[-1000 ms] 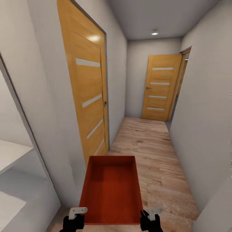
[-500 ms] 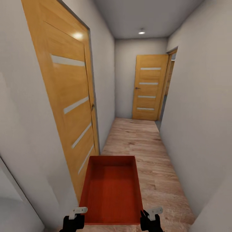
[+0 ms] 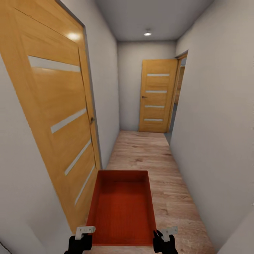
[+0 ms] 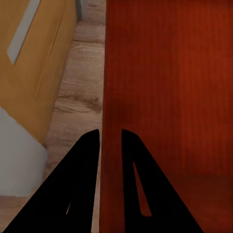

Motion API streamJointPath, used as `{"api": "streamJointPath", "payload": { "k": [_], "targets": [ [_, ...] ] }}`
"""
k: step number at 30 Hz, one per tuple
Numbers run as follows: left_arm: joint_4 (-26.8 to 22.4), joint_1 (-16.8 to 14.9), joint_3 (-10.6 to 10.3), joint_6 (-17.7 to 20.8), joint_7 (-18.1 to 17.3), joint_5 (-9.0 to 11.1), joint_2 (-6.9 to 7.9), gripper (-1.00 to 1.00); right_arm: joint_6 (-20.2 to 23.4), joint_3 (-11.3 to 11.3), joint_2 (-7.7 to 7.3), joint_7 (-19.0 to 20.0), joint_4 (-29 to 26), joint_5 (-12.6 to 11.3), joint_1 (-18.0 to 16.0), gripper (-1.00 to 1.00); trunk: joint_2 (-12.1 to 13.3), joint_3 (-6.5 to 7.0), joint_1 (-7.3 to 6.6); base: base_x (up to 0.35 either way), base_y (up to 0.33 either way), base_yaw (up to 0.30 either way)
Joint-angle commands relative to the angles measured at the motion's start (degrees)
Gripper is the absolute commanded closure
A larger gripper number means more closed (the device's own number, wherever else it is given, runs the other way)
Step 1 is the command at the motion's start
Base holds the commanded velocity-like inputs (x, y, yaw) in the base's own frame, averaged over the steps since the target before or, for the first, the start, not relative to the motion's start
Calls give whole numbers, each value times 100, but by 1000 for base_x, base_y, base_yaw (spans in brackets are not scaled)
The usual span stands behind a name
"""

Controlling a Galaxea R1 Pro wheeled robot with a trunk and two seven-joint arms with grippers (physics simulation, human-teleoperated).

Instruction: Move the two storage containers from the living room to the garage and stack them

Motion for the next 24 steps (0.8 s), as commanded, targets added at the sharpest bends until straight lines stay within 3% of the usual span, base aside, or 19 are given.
{"api": "streamJointPath", "payload": {
  "k": [1, 12, 24],
  "targets": [
    [-305, -4, 7, -106, 145, 0, 5, 100, -21, 419, -2, 144, 24, 152, -1, 100, -11, -12, 6, 326, 0, -275],
    [-305, -4, 7, -106, 145, 1, 15, 100, -24, 418, -2, 144, 24, 161, -1, 100, -11, -12, 6, 326, 0, -95],
    [-305, -4, 7, -106, 145, 5, 15, 100, -24, 420, -2, 144, 24, 168, -1, 100, -11, -12, 6, 326, 0, -199]
  ]
}}
